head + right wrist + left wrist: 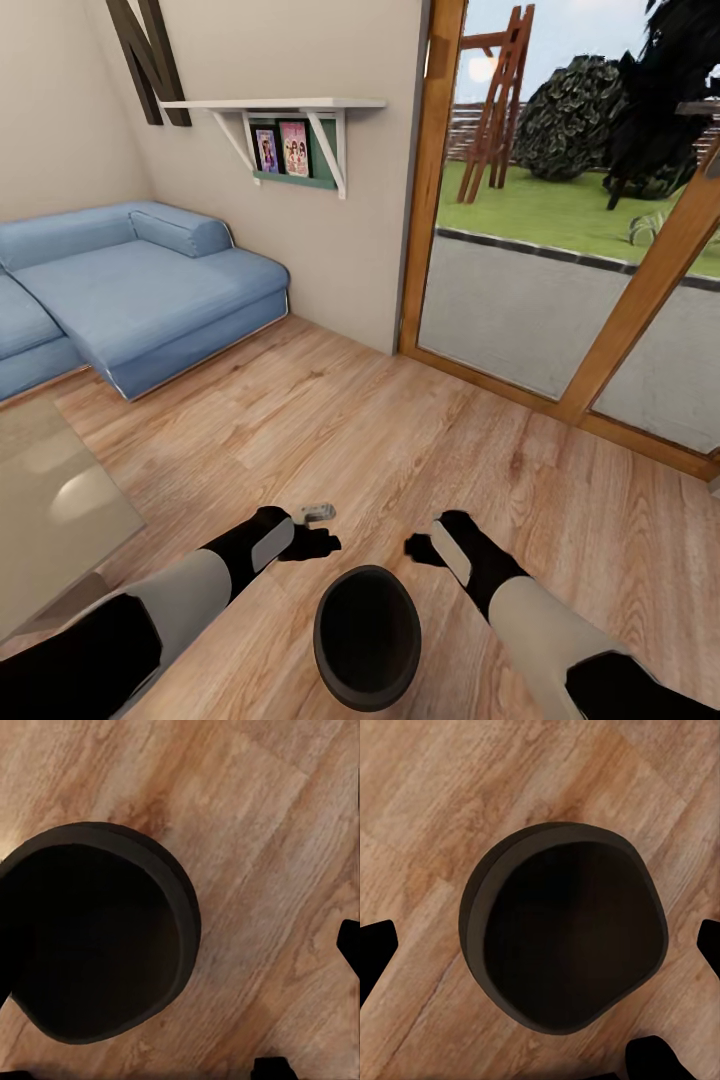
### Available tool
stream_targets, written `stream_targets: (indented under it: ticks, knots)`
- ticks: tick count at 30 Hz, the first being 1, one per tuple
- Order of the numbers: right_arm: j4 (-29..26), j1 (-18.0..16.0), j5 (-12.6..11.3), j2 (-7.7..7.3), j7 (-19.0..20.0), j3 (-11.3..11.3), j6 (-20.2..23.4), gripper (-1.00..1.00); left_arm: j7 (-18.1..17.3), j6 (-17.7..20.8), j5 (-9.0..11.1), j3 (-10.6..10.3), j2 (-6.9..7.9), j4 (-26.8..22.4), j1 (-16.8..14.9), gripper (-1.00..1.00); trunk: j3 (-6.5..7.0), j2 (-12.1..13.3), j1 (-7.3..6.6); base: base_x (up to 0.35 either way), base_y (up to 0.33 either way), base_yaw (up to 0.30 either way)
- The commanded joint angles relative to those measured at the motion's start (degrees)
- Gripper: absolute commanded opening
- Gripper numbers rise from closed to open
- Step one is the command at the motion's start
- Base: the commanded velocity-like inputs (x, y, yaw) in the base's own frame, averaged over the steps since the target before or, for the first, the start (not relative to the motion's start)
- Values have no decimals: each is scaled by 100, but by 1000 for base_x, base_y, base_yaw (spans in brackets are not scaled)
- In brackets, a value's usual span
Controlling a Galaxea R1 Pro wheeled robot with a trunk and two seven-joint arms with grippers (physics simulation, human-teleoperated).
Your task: Place each of the two pumpkins and all three candles from the living room inside a cabinet in the living room (use any cabinet), then make sure every cabinet is closed, and position the cauldron so it is next to a table in the living room.
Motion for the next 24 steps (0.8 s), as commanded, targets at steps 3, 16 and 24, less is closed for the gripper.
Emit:
stream_targets:
  ticks: [3,16,24]
  knots:
    - [-9,4,3,4,1,193,-6,100,-4,16,4,0,0,-4,-3,100,0,0,0,0,0,0]
    - [25,15,-38,-13,17,273,0,100,89,79,4,0,-139,-286,1,100,-180,-401,220,0,0,0]
    - [32,22,-40,-18,36,273,1,100,2304,-16,21,6,-304,-294,25,100,-323,-722,395,0,0,0]
